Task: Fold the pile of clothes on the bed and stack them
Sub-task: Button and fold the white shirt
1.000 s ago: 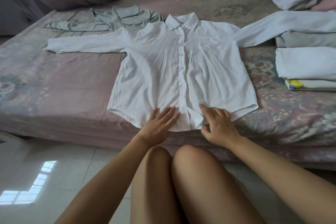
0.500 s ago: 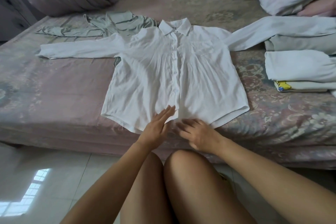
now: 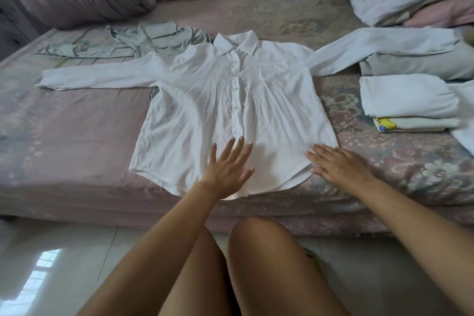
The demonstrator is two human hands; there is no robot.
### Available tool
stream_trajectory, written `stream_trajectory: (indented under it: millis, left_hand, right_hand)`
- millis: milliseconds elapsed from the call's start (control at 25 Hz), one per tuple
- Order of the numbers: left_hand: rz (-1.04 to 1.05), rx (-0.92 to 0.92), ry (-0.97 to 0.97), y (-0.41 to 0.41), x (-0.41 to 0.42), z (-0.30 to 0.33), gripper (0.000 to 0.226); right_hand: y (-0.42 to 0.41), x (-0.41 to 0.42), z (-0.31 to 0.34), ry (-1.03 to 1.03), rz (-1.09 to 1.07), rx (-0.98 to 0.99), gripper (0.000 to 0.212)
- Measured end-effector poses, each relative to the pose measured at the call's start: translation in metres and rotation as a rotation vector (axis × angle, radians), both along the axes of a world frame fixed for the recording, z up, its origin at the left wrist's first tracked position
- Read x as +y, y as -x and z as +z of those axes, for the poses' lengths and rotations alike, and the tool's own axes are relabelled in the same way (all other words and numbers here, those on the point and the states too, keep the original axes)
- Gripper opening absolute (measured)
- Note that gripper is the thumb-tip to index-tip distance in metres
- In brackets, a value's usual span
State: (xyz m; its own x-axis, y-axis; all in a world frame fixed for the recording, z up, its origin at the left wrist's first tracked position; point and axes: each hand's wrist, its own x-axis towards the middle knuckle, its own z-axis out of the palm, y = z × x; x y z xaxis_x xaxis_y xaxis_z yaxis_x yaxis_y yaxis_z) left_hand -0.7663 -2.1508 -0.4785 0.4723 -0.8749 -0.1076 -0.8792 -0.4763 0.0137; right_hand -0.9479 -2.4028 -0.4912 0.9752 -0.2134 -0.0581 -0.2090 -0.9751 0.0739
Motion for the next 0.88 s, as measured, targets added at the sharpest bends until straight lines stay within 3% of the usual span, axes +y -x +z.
stream_trajectory:
  millis: [160,320,400,560,680,840,880]
  left_hand:
    - [0.03,0.043,-0.186,0.014,-0.002,-0.018,0.068]
    - [-0.008,-0.018,-0.15,0.002,-0.008,-0.006,0.068]
    - [0.023,-0.002,-0.127,0.0,-0.017,-0.006,0.069]
    - [0.048,0.051,-0.127,0.007,-0.022,-0.02,0.078]
    - [0.066,0.07,-0.136,0.006,-0.021,-0.017,0.07]
    - [0.027,0.057,-0.126,0.009,-0.02,-0.012,0.069]
    - [0.017,0.053,-0.085,0.006,-0.02,-0.009,0.075]
  right_hand:
    - [0.026,0.001,-0.008,-0.032,0.02,-0.109,0.064]
    - [0.018,-0.008,-0.002,0.001,0.063,-0.326,0.029]
    - [0.01,-0.019,0.001,0.003,0.08,-0.363,0.031]
    - [0.016,-0.024,0.003,0.177,0.231,-0.289,0.022]
    - [0.027,-0.031,0.003,0.302,0.24,-0.238,0.017]
    - [0.026,-0.027,0.014,0.266,0.183,-0.32,0.017]
    - [0.013,-0.02,0.018,0.214,0.144,-0.34,0.027]
